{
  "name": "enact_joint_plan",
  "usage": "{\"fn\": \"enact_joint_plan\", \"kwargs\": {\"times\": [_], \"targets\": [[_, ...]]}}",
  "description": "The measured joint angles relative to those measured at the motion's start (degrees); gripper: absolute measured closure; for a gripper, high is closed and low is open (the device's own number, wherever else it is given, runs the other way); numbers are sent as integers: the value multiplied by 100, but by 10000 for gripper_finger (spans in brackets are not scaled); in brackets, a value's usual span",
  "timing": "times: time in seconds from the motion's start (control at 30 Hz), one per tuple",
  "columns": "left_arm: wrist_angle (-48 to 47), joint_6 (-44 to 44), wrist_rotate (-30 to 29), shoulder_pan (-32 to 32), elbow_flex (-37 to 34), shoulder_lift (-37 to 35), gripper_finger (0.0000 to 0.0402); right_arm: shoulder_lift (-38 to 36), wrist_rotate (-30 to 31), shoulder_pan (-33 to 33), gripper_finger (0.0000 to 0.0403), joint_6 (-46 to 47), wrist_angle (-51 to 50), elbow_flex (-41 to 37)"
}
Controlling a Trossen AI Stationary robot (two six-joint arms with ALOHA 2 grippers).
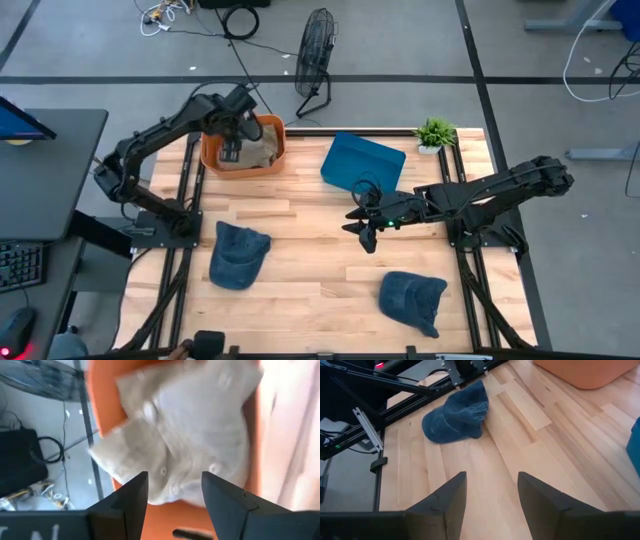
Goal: Pick & Place hat
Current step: Put the brown cap into the orange bin, then put the bottom blue cap into the blue bin
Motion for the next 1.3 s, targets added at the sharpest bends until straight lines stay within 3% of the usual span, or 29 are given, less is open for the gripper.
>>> {"fn": "enact_joint_plan", "kwargs": {"times": [0.1, 0.33, 0.43, 0.53, 0.73, 0.93, 1.1, 1.3], "targets": [[-169, -876, 258, -190, 454, -70, 215, 0, -14, 0, 223, -7, 0, 0], [129, -4027, 1440, -904, 1105, -158, 226, -11, -395, 4, 223, -262, -197, 352], [228, -4728, 2011, -1291, 1128, -156, 236, -11, -466, 56, 223, -424, -856, 752], [283, -5220, 2155, -1792, 1128, -134, 248, -13, -542, 175, 223, -507, -1788, 1283], [882, -5846, 2148, -2841, 1126, -134, 263, -17, -1026, 712, 223, -496, -3511, 2004], [1383, -6126, 1588, -3733, 1126, -134, 237, 8, -2013, 1449, 223, -820, -4355, 1828], [1404, -6581, 967, -4257, 1126, -134, 210, 76, -2111, 2085, 223, -1006, -4380, 1298], [1428, -7026, 426, -4699, 1126, -134, 203, 291, -1997, 2809, 223, -1940, -3989, 766]]}}
